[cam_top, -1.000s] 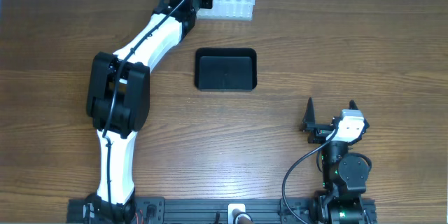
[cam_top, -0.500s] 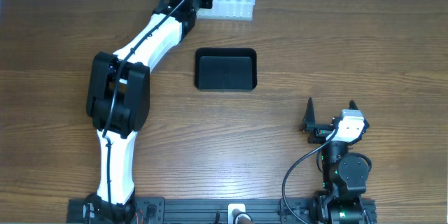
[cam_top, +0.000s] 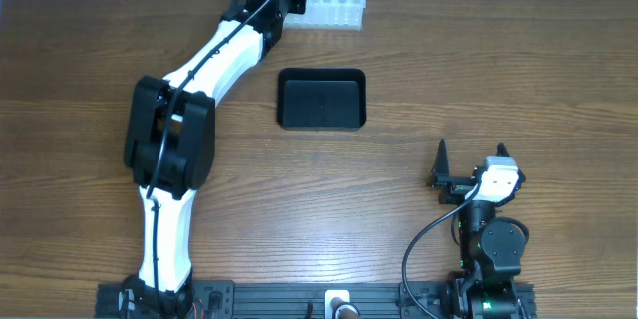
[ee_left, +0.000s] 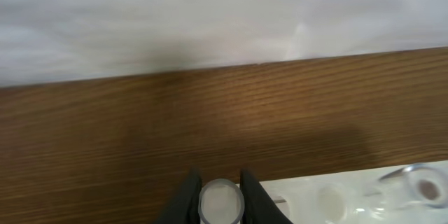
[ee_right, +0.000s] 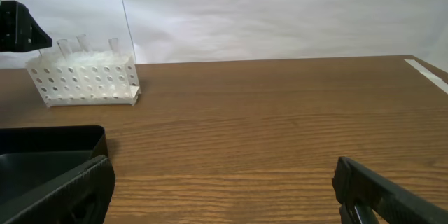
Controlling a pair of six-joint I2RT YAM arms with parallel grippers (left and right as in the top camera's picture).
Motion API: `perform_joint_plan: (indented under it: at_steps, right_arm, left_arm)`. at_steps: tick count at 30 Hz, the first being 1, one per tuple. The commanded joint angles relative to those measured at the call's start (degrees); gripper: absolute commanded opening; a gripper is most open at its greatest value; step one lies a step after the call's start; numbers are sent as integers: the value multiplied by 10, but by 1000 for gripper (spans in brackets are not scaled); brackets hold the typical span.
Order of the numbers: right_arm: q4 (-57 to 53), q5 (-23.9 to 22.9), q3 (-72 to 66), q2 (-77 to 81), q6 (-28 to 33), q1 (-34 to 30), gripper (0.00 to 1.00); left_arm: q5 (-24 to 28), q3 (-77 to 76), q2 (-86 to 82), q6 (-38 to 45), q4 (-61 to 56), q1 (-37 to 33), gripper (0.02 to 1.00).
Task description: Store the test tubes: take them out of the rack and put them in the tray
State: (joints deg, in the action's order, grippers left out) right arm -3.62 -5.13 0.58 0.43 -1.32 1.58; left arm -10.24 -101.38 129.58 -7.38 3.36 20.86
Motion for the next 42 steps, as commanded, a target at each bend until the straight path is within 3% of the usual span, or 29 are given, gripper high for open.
perform_joint_plan:
  at_steps: [1, 7, 12, 17, 23, 28, 42]
  right_arm:
    - [-2, -7, -3, 1, -3, -2, 993]
    - [-2, -7, -3, 1, -3, -2, 991]
    - [-2, -7, -3, 1, -3, -2, 993]
    - [-2, -7, -3, 1, -3, -2, 993]
    - [-2, -7, -3, 1, -3, -2, 993]
    - [-2, -7, -3, 1, -3, -2, 993]
    - [-2, -7, -3, 1, -3, -2, 991]
  left_arm:
    - [-21, -15, -100, 17, 2, 8, 159]
    - [-37, -15, -188, 42, 35, 21, 165]
    - [-40, -15, -253, 28, 140, 41, 165]
    - [-40, -9, -267, -66, 290, 64, 156]
    - [-43, 63, -254, -204, 381, 85, 159]
    - [-42, 113, -238, -266, 392, 95, 156]
    - [-75, 114, -149, -261, 393, 108, 176]
